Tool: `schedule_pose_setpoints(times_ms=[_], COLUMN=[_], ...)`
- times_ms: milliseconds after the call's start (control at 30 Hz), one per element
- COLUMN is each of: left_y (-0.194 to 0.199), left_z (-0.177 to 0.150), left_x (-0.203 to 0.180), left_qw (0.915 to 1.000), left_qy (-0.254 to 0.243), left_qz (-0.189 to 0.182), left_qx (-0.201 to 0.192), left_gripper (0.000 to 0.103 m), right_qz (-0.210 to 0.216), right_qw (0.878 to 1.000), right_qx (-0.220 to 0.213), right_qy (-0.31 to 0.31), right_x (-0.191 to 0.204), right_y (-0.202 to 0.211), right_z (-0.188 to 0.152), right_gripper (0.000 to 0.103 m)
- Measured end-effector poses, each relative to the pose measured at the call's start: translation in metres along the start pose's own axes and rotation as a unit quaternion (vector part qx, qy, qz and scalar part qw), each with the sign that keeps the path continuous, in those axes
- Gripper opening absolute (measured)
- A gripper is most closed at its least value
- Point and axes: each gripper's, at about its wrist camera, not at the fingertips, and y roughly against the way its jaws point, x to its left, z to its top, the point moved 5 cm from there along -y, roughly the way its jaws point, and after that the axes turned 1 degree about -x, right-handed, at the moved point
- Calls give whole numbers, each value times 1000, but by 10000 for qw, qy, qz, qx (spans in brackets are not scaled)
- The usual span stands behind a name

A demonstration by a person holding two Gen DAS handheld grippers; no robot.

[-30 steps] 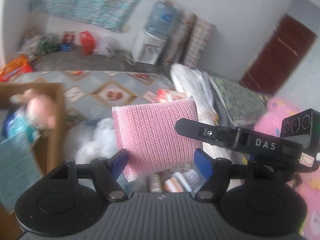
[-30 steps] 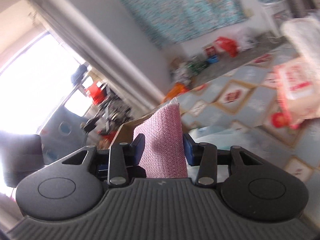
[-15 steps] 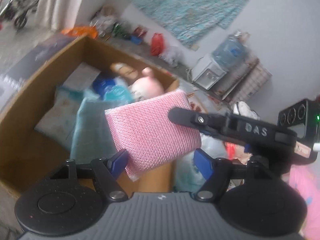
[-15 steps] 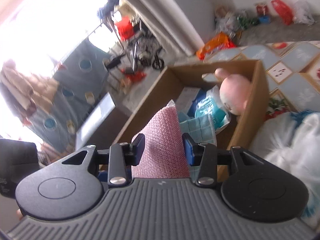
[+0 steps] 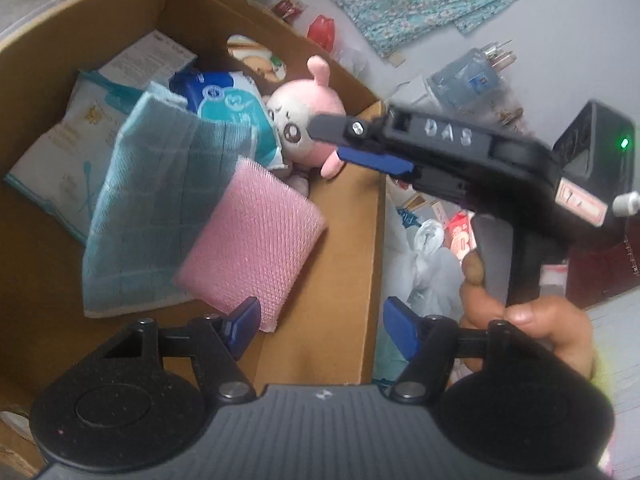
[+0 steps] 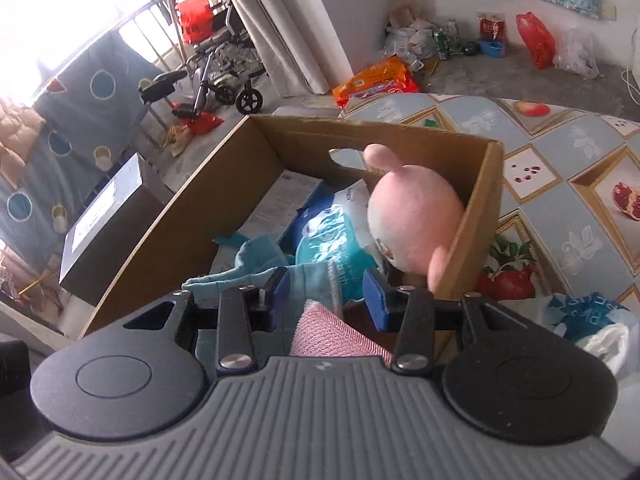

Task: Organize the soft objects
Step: 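Lift the pink cloth with the right gripper and carry into the box, then open the right gripper to drop the pink cloth in the box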

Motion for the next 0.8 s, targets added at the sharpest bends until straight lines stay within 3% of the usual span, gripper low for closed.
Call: schedule_pose_setpoints(times_ms=[133, 267, 433, 633, 800], left_y=[26, 62, 128, 190, 204], left_z=[-1, -9, -22, -40, -55], left_x=[3, 8, 22, 56, 84], left_qw=[9993, 9970, 9865, 9623, 9480], left_qy=[-93, -233, -362, -192, -114], left_qz=[-85, -84, 9, 451, 1094], left_qx=[-349, -740, -1599, -2675, -2986], left_gripper=[73, 86, 94, 97, 97], right_qz=[0, 165, 616, 1178, 1427], right_qw=[9999, 9994, 9975, 9924, 9829], right_qx=[-125, -263, -275, 330, 1134], right_qy=[-69, -155, -197, 121, 270], right_x=[-8, -2, 30, 96, 140], right_y=[10, 23, 36, 3, -46], right_z=[0, 1, 1, -11, -34], right_gripper=[41, 41, 41, 41, 41])
